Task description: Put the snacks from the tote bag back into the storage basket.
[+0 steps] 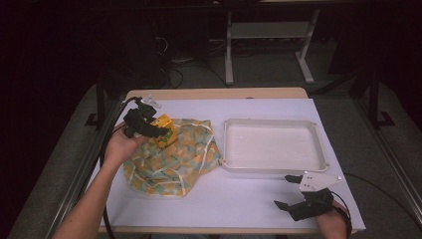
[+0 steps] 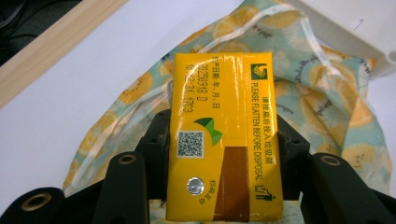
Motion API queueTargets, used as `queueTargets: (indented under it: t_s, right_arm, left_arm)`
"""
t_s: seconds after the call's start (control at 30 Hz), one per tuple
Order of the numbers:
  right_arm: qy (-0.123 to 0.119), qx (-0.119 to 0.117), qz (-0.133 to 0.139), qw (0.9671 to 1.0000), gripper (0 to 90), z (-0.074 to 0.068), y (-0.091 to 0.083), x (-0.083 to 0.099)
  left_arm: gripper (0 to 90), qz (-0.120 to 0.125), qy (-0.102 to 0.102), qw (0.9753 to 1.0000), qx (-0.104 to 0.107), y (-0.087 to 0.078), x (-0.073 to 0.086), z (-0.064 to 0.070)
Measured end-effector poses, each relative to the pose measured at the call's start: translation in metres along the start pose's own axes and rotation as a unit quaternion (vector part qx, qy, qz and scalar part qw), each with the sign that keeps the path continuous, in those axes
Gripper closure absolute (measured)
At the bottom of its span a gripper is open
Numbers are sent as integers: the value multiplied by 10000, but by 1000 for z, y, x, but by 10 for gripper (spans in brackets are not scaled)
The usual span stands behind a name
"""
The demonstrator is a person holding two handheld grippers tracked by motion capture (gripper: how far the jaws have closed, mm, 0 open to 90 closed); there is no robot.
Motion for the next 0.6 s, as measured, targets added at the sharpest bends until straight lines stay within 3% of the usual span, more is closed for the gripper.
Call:
queueTargets:
  t_s: [0.23, 0.47, 0.6]
  right_arm:
    - [25, 13, 14, 10000, 134, 0, -1, 0]
    - [7, 14, 6, 10000, 135, 1, -1, 0]
    - [24, 17, 13, 10000, 135, 1, -1, 0]
  left_arm:
    - [505, 74, 18, 10000, 30, -7, -7, 4]
    - [505, 60, 161, 9998, 25, -12, -12, 8]
    - [505, 77, 118, 9999, 87, -14, -13, 10]
Point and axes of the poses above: each handheld gripper's, and its own axes: y roughly forward along the jaws, x roughly out of its underside, z roughly to its right, the point moved 9 cm from there along y, roughly forward along the jaws, and after that the axes turned 14 degrees about -y, right-handed, at the moved point
